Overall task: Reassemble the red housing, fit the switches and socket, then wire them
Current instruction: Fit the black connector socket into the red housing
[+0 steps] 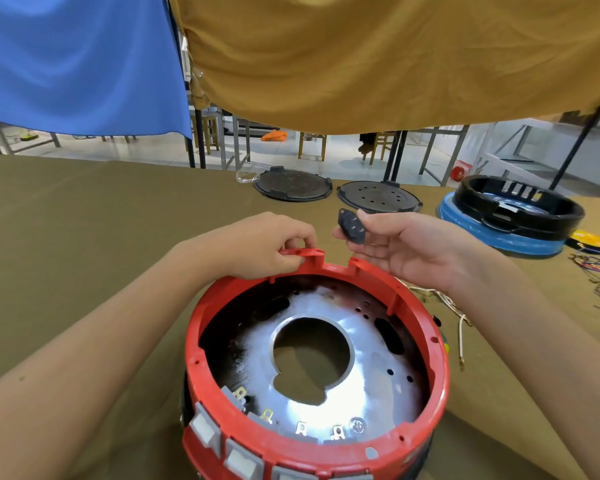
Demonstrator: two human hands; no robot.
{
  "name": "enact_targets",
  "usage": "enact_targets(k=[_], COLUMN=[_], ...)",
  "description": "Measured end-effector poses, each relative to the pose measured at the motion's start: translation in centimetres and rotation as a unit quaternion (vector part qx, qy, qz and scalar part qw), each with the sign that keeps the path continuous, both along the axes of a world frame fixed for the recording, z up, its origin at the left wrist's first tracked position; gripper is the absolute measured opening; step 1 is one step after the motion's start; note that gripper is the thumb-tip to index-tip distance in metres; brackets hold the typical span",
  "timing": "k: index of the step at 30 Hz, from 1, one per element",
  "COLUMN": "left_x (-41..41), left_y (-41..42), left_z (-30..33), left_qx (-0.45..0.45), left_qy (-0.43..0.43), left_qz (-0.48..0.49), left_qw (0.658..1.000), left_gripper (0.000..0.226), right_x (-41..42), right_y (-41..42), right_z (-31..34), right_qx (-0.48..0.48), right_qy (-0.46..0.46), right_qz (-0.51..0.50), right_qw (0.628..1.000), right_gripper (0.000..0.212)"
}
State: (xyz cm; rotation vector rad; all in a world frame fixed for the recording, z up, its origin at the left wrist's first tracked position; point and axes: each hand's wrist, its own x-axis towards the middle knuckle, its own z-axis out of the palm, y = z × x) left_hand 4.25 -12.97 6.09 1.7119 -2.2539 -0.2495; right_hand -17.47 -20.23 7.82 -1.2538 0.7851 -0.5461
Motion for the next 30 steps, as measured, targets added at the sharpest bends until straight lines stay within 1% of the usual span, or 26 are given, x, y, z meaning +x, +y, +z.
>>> enact_targets(k=[2, 5, 7, 11, 15, 21, 30], left_x=[0.0, -0.1, -0.1, -0.1, -0.1, 0.0, -0.1], left_y=[-0.1, 0.0, 0.0, 0.1, 0.0, 0.0, 0.0], left_z=[0.0, 0.0, 0.0, -0.1, -0.1, -0.2, -0.2], left_qx=[-0.001, -0.003, -0.009, -0.006, -0.007, -0.004, 0.001], left_qy=[-0.013, -0.007, -0.009, -0.005, 0.005, 0.009, 0.019], left_qz=[0.002, -0.002, -0.003, -0.001, -0.001, -0.001, -0.002], left_qw=[1.000, 1.000, 1.000, 1.000, 1.000, 1.000, 1.000], left_gripper=[0.012, 0.016, 0.022, 0.023, 0.022, 0.017, 0.019], right_x=[-0.1, 0.0, 0.3, 0.7, 1.0, 1.2, 1.2], right_y=[-0.2, -0.1, 0.1, 0.6, 1.0, 1.2, 1.1], right_z=[0.0, -0.1, -0.3, -0.5, -0.7, -0.8, -0.7], right_qx=[-0.047, -0.138, -0.172, -0.207, -0.236, -0.267, -0.334], right_qy=[0.017, 0.074, 0.101, 0.121, 0.139, 0.157, 0.177], right_qz=[-0.001, 0.006, 0.002, -0.036, -0.050, -0.050, -0.040], right_qw=[0.999, 0.988, 0.980, 0.970, 0.960, 0.949, 0.925], right_gripper=[0.023, 0.020, 0.018, 0.019, 0.016, 0.017, 0.017])
